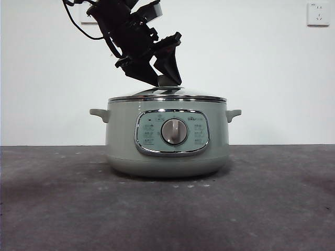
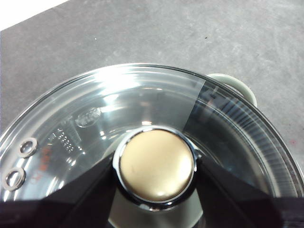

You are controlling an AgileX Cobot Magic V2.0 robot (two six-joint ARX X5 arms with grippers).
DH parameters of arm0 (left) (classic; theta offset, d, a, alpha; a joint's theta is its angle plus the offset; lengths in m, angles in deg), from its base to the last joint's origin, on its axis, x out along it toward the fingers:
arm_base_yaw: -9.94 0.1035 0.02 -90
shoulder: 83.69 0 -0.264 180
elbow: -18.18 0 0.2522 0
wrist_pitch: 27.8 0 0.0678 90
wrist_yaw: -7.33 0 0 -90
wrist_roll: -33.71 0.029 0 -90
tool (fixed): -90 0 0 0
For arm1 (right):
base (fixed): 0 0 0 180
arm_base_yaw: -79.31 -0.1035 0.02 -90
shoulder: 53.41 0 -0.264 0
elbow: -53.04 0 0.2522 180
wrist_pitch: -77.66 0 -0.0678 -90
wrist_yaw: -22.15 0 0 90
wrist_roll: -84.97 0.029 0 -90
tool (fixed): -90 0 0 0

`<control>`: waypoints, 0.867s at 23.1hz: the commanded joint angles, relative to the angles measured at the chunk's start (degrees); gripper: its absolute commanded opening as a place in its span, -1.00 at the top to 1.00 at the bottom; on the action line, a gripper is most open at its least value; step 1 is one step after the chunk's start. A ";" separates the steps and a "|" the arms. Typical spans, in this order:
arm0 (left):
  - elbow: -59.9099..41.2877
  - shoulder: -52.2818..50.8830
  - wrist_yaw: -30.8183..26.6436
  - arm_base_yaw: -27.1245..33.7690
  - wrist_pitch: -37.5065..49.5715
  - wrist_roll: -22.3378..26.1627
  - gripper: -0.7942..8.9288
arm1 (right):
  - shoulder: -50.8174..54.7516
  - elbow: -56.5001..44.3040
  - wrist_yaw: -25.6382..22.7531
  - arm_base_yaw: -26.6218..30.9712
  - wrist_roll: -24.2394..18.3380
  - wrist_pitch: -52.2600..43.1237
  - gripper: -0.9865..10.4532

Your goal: Pick up the potato,open the lid,put the potato in the pot,close the lid

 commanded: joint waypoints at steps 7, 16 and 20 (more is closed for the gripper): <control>0.42 -0.37 0.24 0.11 0.79 0.09 0.85 | 0.07 -0.04 -0.31 -0.09 -0.02 0.70 0.85; 4.04 -6.16 0.20 0.11 0.11 -0.35 0.85 | 0.07 -0.04 -0.46 -0.09 -0.22 1.05 0.85; 4.04 -11.93 0.13 0.70 -1.49 -0.52 0.85 | 0.02 -0.04 -0.46 -0.09 -0.72 0.94 0.85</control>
